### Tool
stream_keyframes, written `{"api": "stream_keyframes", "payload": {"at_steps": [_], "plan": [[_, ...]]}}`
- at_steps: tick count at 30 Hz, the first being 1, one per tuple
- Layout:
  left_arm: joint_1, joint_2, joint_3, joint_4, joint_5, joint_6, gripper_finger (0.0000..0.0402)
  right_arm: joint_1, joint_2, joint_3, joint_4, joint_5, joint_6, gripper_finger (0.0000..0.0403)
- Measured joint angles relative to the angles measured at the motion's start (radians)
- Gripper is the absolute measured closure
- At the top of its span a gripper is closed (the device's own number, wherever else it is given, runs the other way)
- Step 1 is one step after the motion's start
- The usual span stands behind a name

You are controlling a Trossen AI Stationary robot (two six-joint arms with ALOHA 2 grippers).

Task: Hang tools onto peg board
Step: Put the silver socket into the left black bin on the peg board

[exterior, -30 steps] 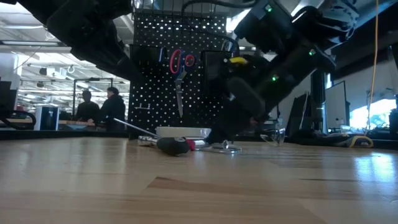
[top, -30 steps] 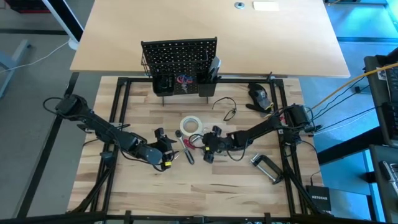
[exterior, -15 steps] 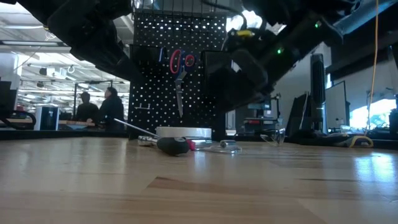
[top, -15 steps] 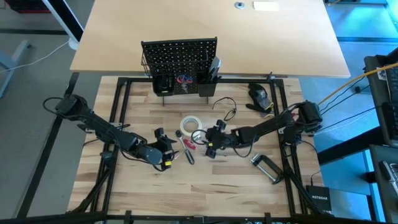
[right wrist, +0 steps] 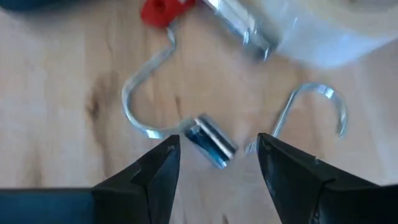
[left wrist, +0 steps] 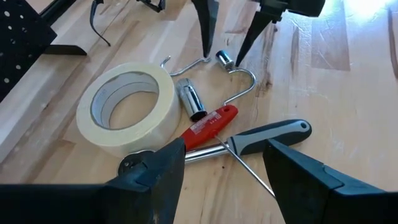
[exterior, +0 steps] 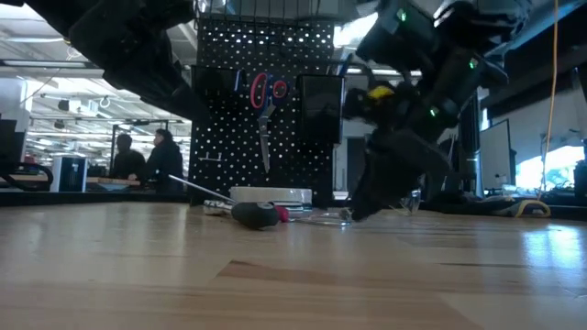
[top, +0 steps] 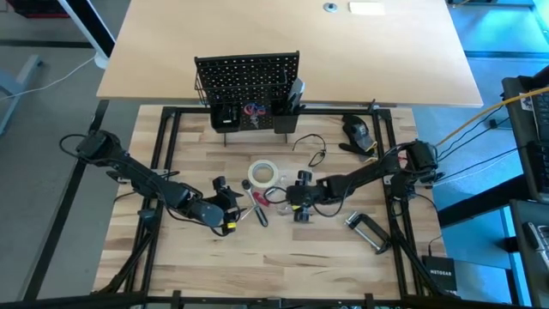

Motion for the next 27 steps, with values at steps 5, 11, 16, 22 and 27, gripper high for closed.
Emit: {"api": "stream_keyframes", "payload": {"at_steps": [5, 11, 16, 22, 27], "plan": [[0.000, 0.000, 0.000, -0.002, 0.000, -0.004, 0.0196, -0.006, -0.002, -0.033, 0.062, -0.031, -0.016, 0.0222], [0.000, 0.000, 0.000, -0.004, 0.000, -0.007, 0.0196, -0.003, -0.002, -0.033, 0.062, -0.040, -0.042, 0.0297], [0.000, 0.000, 0.000, -0.004, 0.000, -0.007, 0.0196, -0.003, -0.011, -0.034, 0.052, -0.025, -0.045, 0.0343], [0.000, 0.000, 0.000, -0.010, 0.000, -0.007, 0.0196, -0.003, -0.072, -0.036, 0.034, 0.032, -0.041, 0.0340], [0.000, 0.000, 0.000, -0.012, 0.000, -0.002, 0.0196, 0.020, -0.112, -0.036, 0.035, 0.068, -0.040, 0.0344]]}}
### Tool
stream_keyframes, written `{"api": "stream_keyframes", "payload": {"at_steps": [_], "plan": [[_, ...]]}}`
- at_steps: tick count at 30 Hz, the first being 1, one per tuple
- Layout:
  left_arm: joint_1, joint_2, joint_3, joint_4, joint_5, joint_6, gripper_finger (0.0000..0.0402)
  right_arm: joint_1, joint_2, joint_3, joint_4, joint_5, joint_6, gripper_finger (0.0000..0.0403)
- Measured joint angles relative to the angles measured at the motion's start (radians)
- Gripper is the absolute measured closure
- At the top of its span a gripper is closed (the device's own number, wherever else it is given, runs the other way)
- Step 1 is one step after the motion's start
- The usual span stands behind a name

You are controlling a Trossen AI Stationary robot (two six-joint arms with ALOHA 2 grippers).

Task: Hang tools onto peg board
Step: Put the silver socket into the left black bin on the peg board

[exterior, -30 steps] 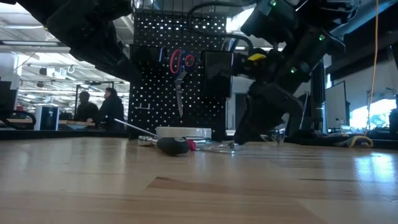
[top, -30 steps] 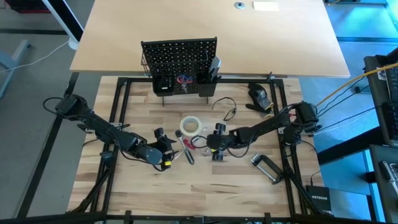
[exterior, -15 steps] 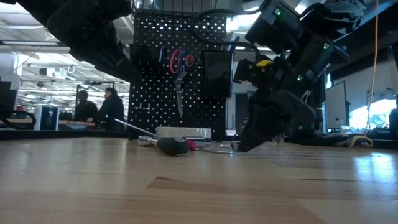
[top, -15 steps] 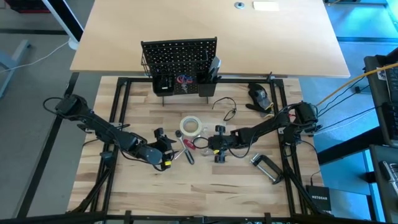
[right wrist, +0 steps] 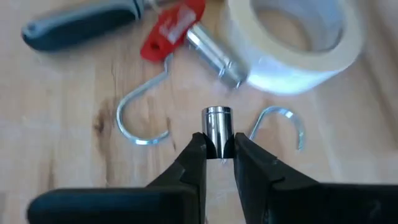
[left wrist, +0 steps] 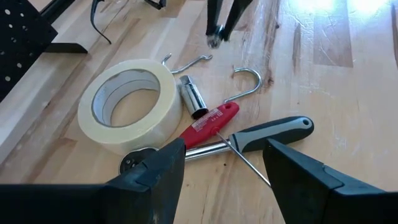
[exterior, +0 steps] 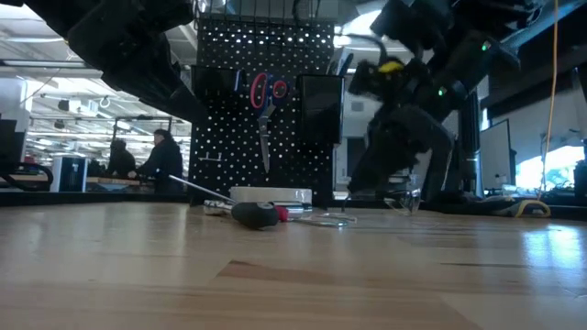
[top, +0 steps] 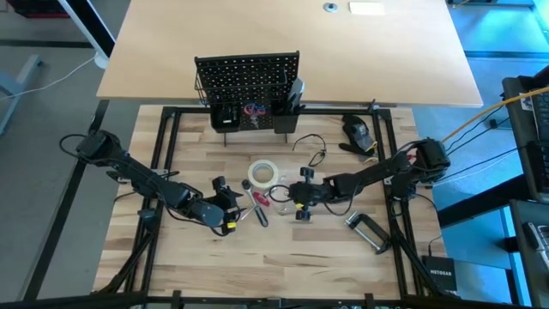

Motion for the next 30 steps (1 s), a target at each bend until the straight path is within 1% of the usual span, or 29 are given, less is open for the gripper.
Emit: {"api": "stream_keyframes", "payload": {"at_steps": [5, 8, 11, 15, 19, 21, 26, 30], "plan": [[-0.001, 0.000, 0.000, 0.001, 0.000, -0.001, 0.0196, 0.032, -0.051, 0.000, 0.007, 0.052, -0.002, 0.0343], [-0.017, 0.000, -0.003, 0.008, -0.028, -0.009, 0.0196, 0.038, -0.089, 0.000, 0.023, 0.058, -0.002, 0.0343], [-0.057, -0.002, -0.053, 0.084, -0.069, -0.008, 0.0196, 0.037, -0.110, 0.000, 0.072, 0.058, -0.011, 0.0344], [-0.091, -0.020, -0.136, 0.220, -0.090, 0.023, 0.0196, 0.033, -0.116, 0.001, 0.248, 0.076, -0.075, 0.0342], [-0.093, -0.062, -0.183, 0.285, -0.104, 0.029, 0.0196, 0.015, -0.113, 0.004, 0.444, 0.103, -0.118, 0.0342], [-0.095, -0.095, -0.190, 0.291, -0.105, 0.039, 0.0196, 0.004, -0.112, 0.024, 0.478, 0.114, -0.139, 0.0343], [-0.112, -0.171, -0.193, 0.288, -0.113, 0.059, 0.0196, -0.034, -0.103, 0.119, 0.484, 0.146, -0.191, 0.0342], [-0.114, -0.179, -0.193, 0.273, -0.112, 0.037, 0.0196, -0.078, -0.077, 0.199, 0.487, 0.147, -0.193, 0.0342]]}}
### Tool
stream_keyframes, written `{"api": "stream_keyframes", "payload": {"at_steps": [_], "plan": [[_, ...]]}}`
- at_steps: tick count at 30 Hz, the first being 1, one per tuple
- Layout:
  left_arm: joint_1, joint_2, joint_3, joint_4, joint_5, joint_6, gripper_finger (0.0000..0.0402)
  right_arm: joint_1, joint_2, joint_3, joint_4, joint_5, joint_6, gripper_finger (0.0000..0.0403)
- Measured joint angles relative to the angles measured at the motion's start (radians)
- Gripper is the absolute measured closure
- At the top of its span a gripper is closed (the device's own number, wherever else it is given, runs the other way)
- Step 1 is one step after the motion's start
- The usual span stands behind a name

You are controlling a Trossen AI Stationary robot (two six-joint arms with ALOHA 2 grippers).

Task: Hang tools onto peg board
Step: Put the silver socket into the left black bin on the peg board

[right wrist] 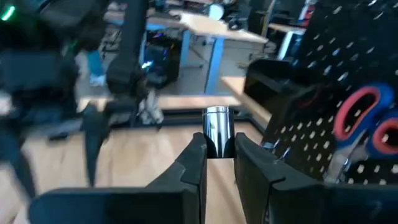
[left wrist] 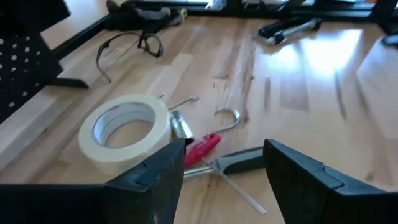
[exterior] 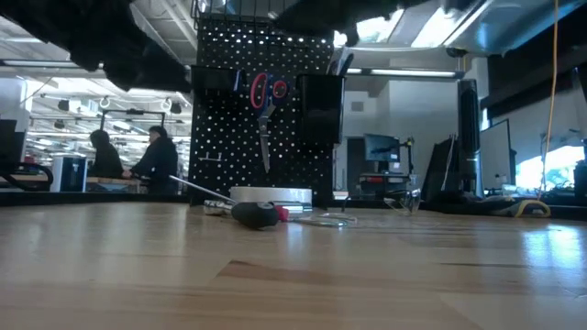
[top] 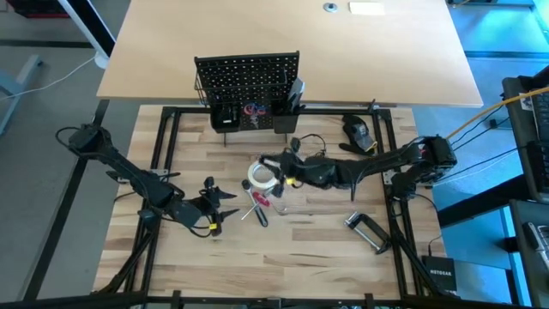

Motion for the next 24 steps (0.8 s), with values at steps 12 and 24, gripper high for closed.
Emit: {"api": "stream_keyframes", "payload": {"at_steps": [12, 24], "plan": [[0.014, 0.007, 0.000, -0.070, -0.014, -0.018, 0.0196, -0.111, 0.258, 0.303, 0.070, -0.038, -0.022, 0.0341], [0.028, 0.007, 0.000, -0.071, -0.015, -0.046, 0.0196, -0.218, 0.419, 0.494, 0.097, -0.056, 0.064, 0.0340]]}}
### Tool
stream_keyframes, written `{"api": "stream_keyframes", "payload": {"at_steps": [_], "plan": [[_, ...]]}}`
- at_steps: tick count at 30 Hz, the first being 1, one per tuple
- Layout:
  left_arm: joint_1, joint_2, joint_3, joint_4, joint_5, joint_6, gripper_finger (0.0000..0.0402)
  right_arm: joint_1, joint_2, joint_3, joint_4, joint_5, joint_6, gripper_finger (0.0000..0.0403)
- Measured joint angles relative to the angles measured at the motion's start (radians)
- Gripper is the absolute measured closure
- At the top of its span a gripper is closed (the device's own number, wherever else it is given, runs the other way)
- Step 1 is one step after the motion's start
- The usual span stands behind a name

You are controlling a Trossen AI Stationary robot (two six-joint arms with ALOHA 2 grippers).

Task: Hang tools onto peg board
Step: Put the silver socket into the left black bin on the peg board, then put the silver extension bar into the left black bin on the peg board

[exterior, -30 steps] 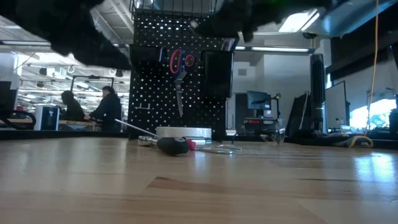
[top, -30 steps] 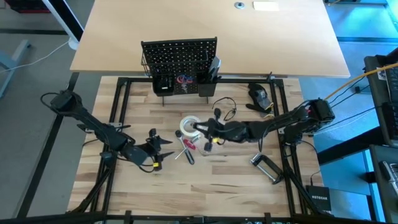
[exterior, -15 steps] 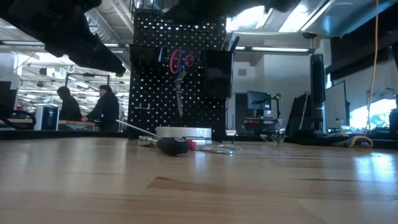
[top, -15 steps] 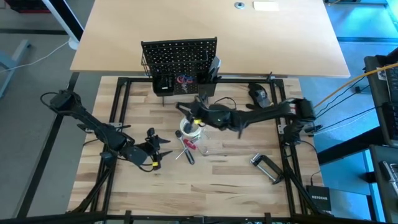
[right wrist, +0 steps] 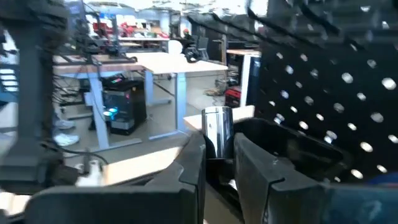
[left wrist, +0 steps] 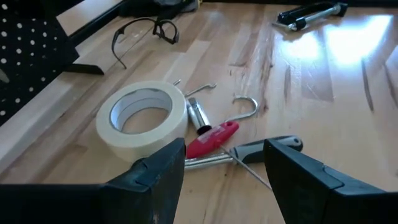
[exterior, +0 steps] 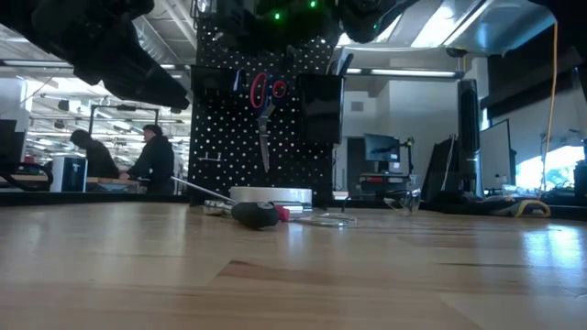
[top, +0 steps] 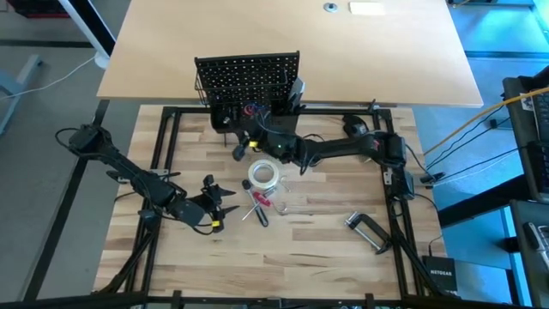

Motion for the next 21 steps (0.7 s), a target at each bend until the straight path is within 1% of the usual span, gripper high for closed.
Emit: {"api": "stream_keyframes", "payload": {"at_steps": [6, 8, 10, 17, 21], "plan": [[0.003, 0.000, 0.000, 0.003, 0.000, 0.001, 0.0196, -0.031, 0.007, 0.000, -0.005, 0.000, 0.048, 0.0339], [0.003, 0.000, 0.000, 0.001, 0.000, 0.000, 0.0196, -0.037, 0.007, 0.000, -0.005, 0.000, 0.053, 0.0332], [0.003, 0.000, 0.000, 0.002, 0.000, 0.000, 0.0196, -0.042, 0.007, 0.000, -0.005, 0.001, 0.054, 0.0316], [0.003, 0.000, 0.000, 0.002, 0.000, -0.015, 0.0196, -0.041, 0.006, 0.001, -0.037, -0.002, 0.065, 0.0233], [-0.001, 0.000, 0.000, 0.002, 0.000, -0.015, 0.0196, -0.023, -0.011, 0.001, -0.053, -0.018, 0.008, 0.0205]]}}
